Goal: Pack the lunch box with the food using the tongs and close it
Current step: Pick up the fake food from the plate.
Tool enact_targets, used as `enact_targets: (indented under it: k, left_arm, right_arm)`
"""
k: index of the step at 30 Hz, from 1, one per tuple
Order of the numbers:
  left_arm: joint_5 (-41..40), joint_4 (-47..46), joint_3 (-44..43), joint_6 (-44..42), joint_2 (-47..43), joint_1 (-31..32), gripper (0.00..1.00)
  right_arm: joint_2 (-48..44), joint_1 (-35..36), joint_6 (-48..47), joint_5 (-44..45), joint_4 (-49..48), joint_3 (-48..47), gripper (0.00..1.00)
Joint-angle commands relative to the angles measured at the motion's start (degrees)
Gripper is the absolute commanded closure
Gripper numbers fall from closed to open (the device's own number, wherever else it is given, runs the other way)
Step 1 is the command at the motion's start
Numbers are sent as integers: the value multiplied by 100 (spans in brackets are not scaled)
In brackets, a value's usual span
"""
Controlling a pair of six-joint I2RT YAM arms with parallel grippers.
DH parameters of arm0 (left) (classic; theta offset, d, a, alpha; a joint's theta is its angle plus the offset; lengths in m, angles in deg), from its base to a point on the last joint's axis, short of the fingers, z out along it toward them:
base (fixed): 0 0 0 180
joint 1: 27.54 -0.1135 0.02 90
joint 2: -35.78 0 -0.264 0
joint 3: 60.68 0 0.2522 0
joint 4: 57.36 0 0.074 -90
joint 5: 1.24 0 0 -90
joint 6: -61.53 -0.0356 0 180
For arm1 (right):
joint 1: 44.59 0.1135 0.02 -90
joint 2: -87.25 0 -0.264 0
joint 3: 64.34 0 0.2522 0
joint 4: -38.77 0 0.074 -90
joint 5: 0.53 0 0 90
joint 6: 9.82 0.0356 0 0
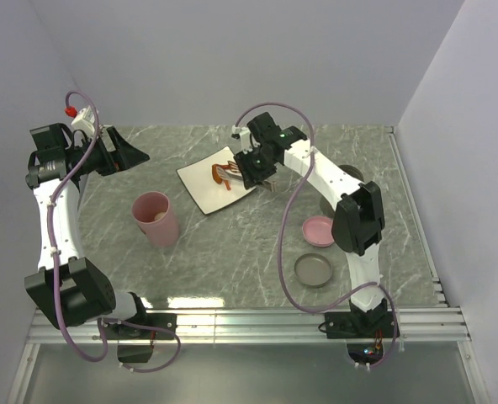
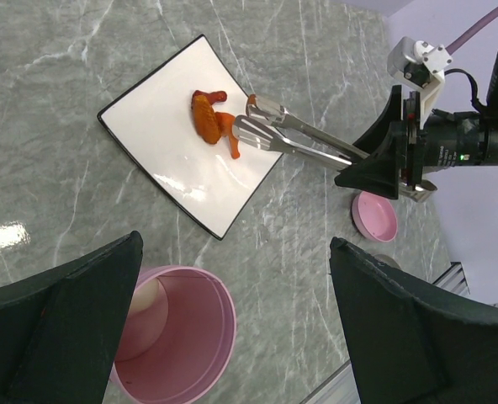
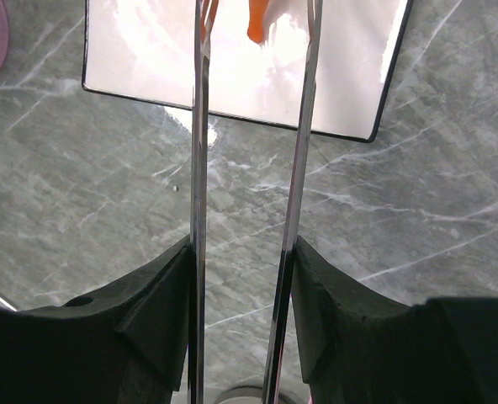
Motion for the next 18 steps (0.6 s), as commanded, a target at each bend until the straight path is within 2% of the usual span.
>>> enact_targets:
  k: [1, 11, 14, 18]
  left_arm:
    - [49, -135, -29, -65, 14, -13, 1]
    - [49, -144, -3, -65, 40, -21, 1]
    - [49, -144, 15, -73, 40, -13, 1]
    - [5, -118, -20, -82, 58, -13, 1]
  right_arm:
    - [156, 59, 30, -2, -94, -333, 47]
    - [428, 59, 56, -46, -94, -553, 50]
    - [464, 59, 65, -46, -112, -579, 54]
    - [455, 59, 65, -54, -112, -544, 64]
